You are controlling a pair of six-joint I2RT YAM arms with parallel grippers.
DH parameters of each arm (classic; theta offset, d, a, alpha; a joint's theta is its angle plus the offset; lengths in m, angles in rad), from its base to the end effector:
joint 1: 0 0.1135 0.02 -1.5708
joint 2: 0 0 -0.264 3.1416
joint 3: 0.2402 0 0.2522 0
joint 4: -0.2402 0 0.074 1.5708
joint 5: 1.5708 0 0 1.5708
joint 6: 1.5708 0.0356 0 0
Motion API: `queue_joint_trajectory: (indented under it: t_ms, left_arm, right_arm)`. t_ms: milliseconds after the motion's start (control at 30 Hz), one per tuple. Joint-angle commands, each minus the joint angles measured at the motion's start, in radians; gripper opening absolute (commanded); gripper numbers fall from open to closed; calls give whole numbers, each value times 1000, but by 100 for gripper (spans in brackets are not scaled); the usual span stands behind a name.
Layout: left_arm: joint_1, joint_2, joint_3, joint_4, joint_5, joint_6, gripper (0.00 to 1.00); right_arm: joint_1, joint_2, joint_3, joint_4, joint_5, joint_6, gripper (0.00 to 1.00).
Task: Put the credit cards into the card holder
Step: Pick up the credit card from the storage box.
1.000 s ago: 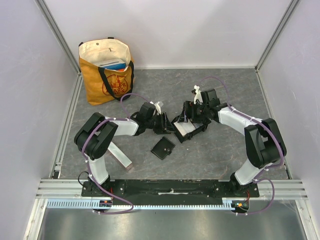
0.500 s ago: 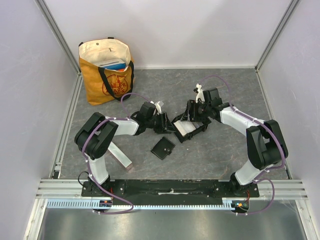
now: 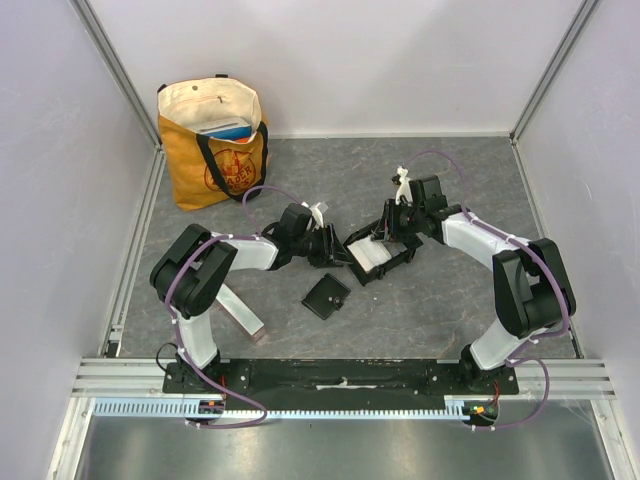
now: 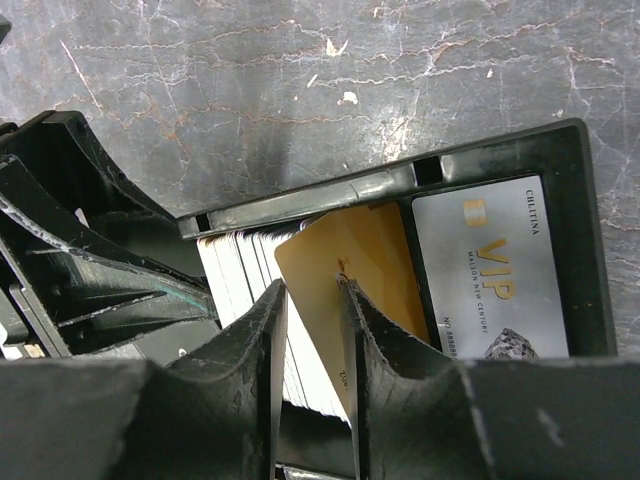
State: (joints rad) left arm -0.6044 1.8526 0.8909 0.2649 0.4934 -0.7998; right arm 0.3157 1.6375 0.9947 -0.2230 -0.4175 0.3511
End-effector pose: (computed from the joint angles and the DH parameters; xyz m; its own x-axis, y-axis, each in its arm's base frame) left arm 0.2896 -0.2205 0.1329 -0.9413 -0.1176 -0.3164 0.1783 0.6227 -0.7618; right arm 0.3175 0.1189 0.1970 -0.8633 0.0488 -0.5023 -0.2520 0.8206 0.5129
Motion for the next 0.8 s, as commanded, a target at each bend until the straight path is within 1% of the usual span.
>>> queue_joint_trajectory:
  t_ms: [0, 67, 167, 367, 400, 433, 533, 767]
  left_arm:
    - [-8, 19, 40, 37, 11, -16, 46]
    - [-9, 20, 40, 37, 14, -18, 46]
    - [-6, 19, 40, 37, 14, -18, 46]
    - [-6, 17, 37, 37, 17, -16, 46]
    - [-6, 16, 37, 37, 17, -18, 46]
    - [-6, 16, 37, 37, 17, -16, 46]
    - [-8, 16, 39, 37, 19, -16, 46]
    - [-8, 19, 46, 37, 24, -10, 45]
  right_arm:
    - [3, 8, -2, 24, -37, 12, 33]
    - [3, 8, 1, 24, -38, 12, 17]
    - [0, 2, 1, 21, -21, 12, 17]
    - [0, -15, 21, -4, 83, -7, 17]
    - [0, -18, 27, -10, 107, -12, 16]
    - [-1, -21, 30, -18, 133, -24, 12]
    - [0, -33, 44, -38, 193, -43, 0]
    - [23, -96, 51, -56, 315, -83, 0]
